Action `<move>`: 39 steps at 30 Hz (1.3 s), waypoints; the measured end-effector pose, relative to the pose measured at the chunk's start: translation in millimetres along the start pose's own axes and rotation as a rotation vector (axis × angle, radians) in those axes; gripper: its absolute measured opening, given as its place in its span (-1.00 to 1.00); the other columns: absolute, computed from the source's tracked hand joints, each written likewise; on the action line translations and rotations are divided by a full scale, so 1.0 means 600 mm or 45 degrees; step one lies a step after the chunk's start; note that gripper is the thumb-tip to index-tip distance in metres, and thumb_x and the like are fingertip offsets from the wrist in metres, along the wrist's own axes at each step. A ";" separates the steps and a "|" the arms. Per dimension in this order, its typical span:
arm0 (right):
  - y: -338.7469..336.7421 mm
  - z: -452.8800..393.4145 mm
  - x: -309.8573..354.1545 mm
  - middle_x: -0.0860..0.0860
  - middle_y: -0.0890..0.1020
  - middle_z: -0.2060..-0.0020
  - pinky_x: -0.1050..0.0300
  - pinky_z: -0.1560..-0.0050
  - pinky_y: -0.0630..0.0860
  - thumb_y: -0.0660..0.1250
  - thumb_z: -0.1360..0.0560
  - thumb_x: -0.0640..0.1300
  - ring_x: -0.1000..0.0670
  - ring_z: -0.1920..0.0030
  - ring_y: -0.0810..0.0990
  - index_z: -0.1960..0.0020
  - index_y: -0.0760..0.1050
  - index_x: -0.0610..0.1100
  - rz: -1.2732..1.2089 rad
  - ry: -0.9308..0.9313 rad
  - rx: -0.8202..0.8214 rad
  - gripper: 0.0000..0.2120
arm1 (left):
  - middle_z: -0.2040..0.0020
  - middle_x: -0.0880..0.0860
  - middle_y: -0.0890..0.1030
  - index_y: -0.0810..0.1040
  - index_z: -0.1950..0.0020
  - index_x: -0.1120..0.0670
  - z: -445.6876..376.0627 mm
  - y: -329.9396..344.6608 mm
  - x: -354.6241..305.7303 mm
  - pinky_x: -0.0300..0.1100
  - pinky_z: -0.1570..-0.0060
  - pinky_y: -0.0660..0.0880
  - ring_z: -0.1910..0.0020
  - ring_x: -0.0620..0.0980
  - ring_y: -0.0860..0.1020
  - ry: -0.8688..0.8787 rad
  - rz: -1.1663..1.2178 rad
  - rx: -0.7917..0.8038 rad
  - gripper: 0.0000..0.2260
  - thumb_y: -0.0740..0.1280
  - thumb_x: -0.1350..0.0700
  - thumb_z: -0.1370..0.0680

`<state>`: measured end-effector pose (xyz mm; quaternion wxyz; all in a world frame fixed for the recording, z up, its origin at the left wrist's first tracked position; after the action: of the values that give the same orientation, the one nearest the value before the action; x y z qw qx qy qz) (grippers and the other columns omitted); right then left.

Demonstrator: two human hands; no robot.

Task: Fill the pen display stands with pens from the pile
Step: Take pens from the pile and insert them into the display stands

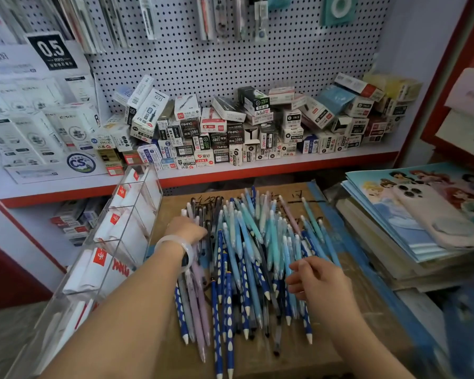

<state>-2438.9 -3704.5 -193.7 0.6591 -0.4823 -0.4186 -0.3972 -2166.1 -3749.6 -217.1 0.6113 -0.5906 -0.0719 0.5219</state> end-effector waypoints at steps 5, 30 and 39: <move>-0.005 -0.005 -0.008 -0.03 0.65 0.28 0.14 0.16 0.58 0.15 -0.60 -0.17 0.04 0.23 0.62 0.14 0.54 -0.09 -0.003 0.043 -0.032 -0.78 | -0.42 0.11 0.36 0.30 -0.42 0.20 -0.017 0.000 0.015 -0.15 -0.07 0.46 -0.14 0.06 0.51 0.014 0.251 -0.022 -0.49 0.33 0.26 -0.49; -0.018 0.020 -0.004 -0.04 0.63 0.29 0.23 0.23 0.51 0.15 -0.60 -0.18 0.03 0.24 0.61 0.10 0.53 -0.12 -0.007 0.003 -0.039 -0.80 | 0.24 0.11 0.50 0.39 0.13 0.17 0.024 -0.090 -0.018 0.05 -0.05 0.53 0.19 0.09 0.52 0.205 0.777 -0.121 -0.93 0.27 0.27 -0.51; -0.047 0.066 0.080 0.13 0.60 0.08 0.17 -0.04 0.57 0.25 -0.56 -0.08 0.09 -0.01 0.59 -0.14 0.50 -0.03 0.054 -0.258 0.112 -0.82 | 0.30 0.09 0.48 0.40 0.05 0.17 0.239 -0.058 -0.128 -0.28 0.46 0.53 0.40 -0.05 0.49 0.357 1.180 0.366 -0.97 0.24 0.25 -0.56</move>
<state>-2455.5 -3678.1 -132.9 0.6422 -0.4993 -0.4898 -0.3137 -2281.9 -3703.9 -107.1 0.3942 -0.5347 0.3531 0.6587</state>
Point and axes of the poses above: each hand's wrist, its own z-axis away from the middle knuckle, its own y-axis out of the palm, x = y × z, the point moved 1 cm from there along -z, towards the middle knuckle
